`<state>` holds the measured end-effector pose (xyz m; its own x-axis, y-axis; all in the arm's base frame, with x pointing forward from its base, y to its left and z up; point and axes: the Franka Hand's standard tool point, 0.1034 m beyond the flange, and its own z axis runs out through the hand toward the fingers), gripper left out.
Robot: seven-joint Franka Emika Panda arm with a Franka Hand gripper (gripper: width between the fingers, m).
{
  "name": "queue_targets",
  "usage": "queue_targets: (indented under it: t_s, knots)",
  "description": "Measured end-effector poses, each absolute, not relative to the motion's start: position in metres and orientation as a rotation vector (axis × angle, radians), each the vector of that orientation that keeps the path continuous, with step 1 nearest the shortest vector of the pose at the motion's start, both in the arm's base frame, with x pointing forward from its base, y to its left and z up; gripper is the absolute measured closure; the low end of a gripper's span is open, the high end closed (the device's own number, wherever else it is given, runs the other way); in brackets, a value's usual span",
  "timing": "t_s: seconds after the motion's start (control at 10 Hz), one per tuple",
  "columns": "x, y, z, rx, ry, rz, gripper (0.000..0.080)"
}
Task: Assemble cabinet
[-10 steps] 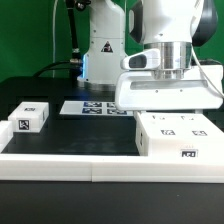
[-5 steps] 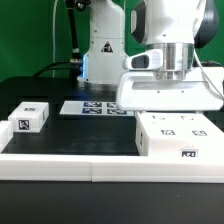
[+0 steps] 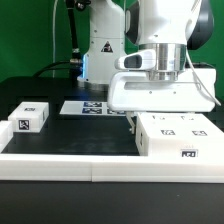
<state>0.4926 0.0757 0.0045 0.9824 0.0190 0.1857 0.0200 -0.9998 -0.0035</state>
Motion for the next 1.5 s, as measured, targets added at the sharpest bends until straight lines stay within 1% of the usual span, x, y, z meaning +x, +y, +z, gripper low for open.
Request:
queue_targets:
  t_s: [0.1,0.2,0.3,0.4,0.5,0.6,0.7,0.8,0.9,1.3,1.5]
  knots:
    - [0.492,0.077,0.004,-3.122,-0.034,-0.292,0.0103]
    - [0.492,0.079,0.004,-3.121,-0.039,-0.292,0.0103]
    - [0.492,0.079,0.004,-3.121,-0.041,-0.292,0.0304]
    - [0.492,0.080,0.004,-3.120,-0.044,-0.292,0.0441]
    - [0.491,0.082,0.004,-3.119,-0.049,-0.291,0.0441]
    - [0.491,0.083,0.004,-3.119,-0.053,-0.291,0.0640]
    - [0.491,0.082,0.004,-3.120,-0.063,-0.291,0.0746]
    - [0.491,0.082,0.004,-3.120,-0.065,-0.290,0.0746]
    - [0.491,0.082,0.004,-3.120,-0.065,-0.290,0.0789]
    - [0.491,0.082,0.005,-3.120,-0.074,-0.285,0.0798]
    - [0.494,0.085,0.017,-3.115,-0.098,-0.295,0.0798]
